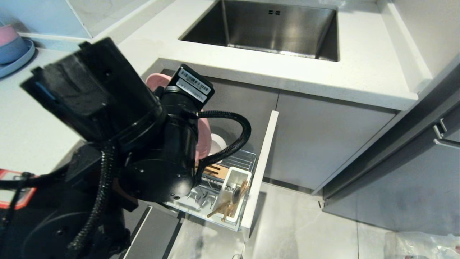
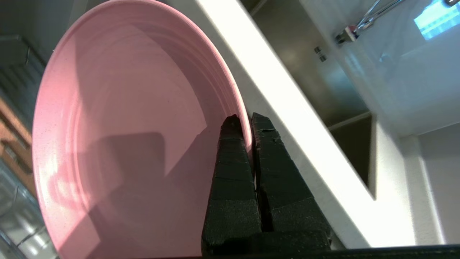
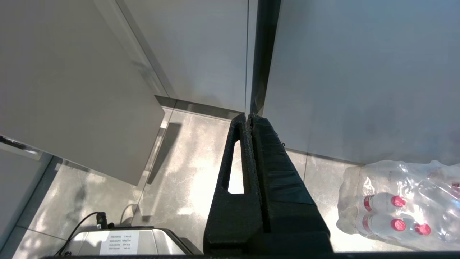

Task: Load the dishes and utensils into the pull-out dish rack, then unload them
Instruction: Pick up the plate and place it in the cupboard

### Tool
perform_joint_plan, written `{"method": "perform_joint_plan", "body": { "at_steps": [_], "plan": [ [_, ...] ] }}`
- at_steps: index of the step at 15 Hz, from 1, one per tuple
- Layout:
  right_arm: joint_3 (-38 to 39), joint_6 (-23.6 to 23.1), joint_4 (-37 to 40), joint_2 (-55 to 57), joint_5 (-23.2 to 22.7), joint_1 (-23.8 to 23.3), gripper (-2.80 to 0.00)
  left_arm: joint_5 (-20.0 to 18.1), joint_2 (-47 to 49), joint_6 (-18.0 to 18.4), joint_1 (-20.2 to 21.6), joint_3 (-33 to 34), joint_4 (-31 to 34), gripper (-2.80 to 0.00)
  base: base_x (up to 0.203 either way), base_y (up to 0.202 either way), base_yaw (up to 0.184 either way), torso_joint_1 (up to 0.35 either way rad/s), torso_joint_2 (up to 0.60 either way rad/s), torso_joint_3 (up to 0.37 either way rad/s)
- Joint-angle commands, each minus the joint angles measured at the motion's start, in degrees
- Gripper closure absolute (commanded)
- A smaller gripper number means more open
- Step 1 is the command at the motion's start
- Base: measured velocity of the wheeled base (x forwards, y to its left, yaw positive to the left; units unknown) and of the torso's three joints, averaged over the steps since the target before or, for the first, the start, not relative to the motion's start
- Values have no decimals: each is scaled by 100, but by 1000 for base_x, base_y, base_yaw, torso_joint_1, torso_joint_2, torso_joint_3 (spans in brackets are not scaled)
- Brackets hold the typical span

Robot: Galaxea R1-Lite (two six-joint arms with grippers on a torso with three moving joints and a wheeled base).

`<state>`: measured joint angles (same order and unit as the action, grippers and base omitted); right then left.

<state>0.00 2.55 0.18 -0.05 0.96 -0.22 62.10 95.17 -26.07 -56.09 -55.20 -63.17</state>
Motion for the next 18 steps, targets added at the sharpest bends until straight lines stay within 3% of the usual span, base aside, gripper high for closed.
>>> {"method": "perform_joint_plan", "body": {
  "at_steps": [1, 14, 18],
  "plan": [
    [9, 0, -1, 5, 0, 1, 0, 84, 251, -126, -7, 211, -103, 0, 0, 0, 0, 0, 0, 0],
    [9, 3, -1, 5, 0, -4, 0, 34, 397, -692, 275, 694, -174, 0, 0, 0, 0, 0, 0, 0],
    [9, 5, -1, 5, 0, -1, 0, 14, 539, -1171, 354, 1113, -175, 0, 0, 0, 0, 0, 0, 0]
  ]
}}
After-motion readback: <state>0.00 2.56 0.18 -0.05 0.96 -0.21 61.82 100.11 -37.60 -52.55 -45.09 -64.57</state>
